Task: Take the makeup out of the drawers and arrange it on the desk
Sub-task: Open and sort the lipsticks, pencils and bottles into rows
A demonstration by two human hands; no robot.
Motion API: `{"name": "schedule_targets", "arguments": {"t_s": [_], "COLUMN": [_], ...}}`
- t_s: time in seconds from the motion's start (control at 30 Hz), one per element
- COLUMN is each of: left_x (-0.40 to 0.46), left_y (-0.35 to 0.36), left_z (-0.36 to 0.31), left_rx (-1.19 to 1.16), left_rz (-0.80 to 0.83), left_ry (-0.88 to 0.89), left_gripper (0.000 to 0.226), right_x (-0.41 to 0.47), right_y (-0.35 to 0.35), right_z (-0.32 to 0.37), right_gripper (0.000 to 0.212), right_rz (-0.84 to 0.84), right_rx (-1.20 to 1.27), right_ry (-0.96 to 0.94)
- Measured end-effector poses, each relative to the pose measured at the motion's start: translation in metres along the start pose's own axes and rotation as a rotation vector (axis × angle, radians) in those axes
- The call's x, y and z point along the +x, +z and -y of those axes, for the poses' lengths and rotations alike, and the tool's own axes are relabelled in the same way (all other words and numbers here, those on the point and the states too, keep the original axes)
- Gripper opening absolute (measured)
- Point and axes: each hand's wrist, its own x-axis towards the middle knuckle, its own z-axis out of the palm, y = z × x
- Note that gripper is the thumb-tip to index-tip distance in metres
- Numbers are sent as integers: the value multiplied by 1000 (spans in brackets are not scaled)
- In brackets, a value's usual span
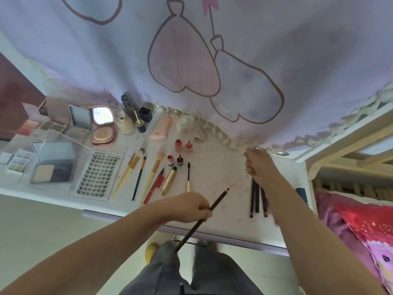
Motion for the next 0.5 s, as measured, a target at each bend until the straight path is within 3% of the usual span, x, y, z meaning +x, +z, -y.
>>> {"name": "schedule_targets", "arguments": {"t_s": [0.1,0.2,0.3,0.4,0.5], "left_x": [-1,28,51,65,72], "left_y": [13,5,0,4,7], "left_z": [21,23,16,28,39], "left_rx": [-158,-144,210,591,691], "left_rz": [-195,-423,-501,-471,-466], "left_ry": [-132,-221,-245,-274,-265], "left_gripper": [28,31,34,35,30], "right_x": [-9,-29,-37,-37,-36], "right_y": [-24,-6,22,41,54], "right_z": [11,-9,-43,-69,-81], "right_gripper": [19,6,10,18,19], "right_rz": [-7,47,50,-3,-63], "right_rx": [-35,-174,-223,-264,-511], "right_ry": [-42,42,132,127,3]}}
